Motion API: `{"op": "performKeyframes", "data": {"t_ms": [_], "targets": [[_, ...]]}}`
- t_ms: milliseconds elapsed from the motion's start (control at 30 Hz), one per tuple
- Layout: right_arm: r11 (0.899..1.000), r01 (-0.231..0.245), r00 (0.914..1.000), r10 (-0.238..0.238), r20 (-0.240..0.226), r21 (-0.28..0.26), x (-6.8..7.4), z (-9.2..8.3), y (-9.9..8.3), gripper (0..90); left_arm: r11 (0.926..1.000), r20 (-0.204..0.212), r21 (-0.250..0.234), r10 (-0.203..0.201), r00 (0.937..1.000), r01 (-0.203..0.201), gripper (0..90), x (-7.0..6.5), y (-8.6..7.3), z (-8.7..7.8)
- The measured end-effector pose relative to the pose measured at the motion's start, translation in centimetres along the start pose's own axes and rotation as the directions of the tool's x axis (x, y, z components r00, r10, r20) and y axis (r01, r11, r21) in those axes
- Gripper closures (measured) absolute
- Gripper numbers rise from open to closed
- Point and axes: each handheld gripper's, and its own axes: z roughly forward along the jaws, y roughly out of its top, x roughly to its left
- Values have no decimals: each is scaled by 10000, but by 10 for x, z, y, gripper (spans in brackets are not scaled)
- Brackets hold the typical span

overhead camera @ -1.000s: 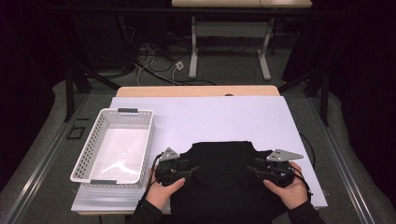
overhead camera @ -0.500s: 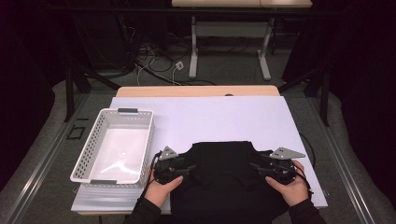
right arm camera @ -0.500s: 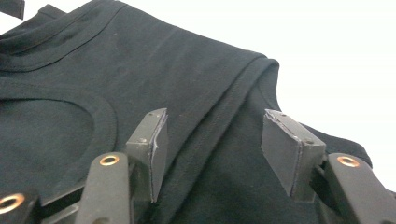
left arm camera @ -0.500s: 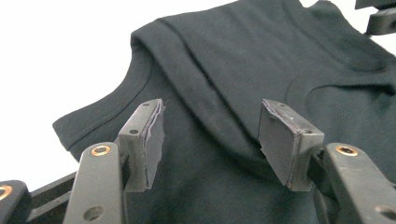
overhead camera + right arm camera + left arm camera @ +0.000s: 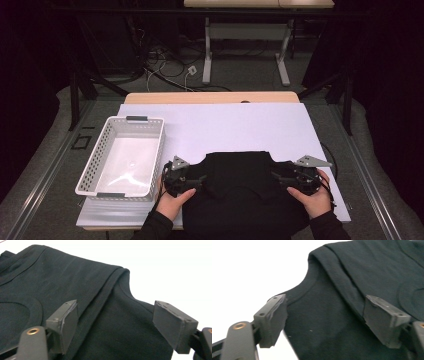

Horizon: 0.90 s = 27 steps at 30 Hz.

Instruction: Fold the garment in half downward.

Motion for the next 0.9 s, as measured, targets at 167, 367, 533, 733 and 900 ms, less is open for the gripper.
{"op": "performKeyframes", "data": {"t_ms": [167, 367, 533, 733, 900], "targets": [[9999, -85, 9996, 87, 259, -65, -2, 1, 0, 150, 9996, -329, 38, -270, 9991, 271, 154, 4, 0, 4], [9998, -187, 9992, 185, 363, 74, -3, 2, -1, 137, 9997, -777, 76, -207, 9968, 214, 149, 9, 2, 7], [9998, -167, 9995, 165, 280, 51, -2, 3, -1, 97, 9986, -864, 94, -517, 9949, 527, 179, 13, 5, 12], [9997, -238, 9991, 237, 338, 17, -3, 3, 0, 95, 9979, -973, 65, -628, 9933, 638, 317, 15, 7, 11], [9995, -291, 9985, 295, 467, -95, -6, 2, 2, 95, 9980, -1055, 95, -609, 9926, 622, 463, 16, 8, 11]]}}
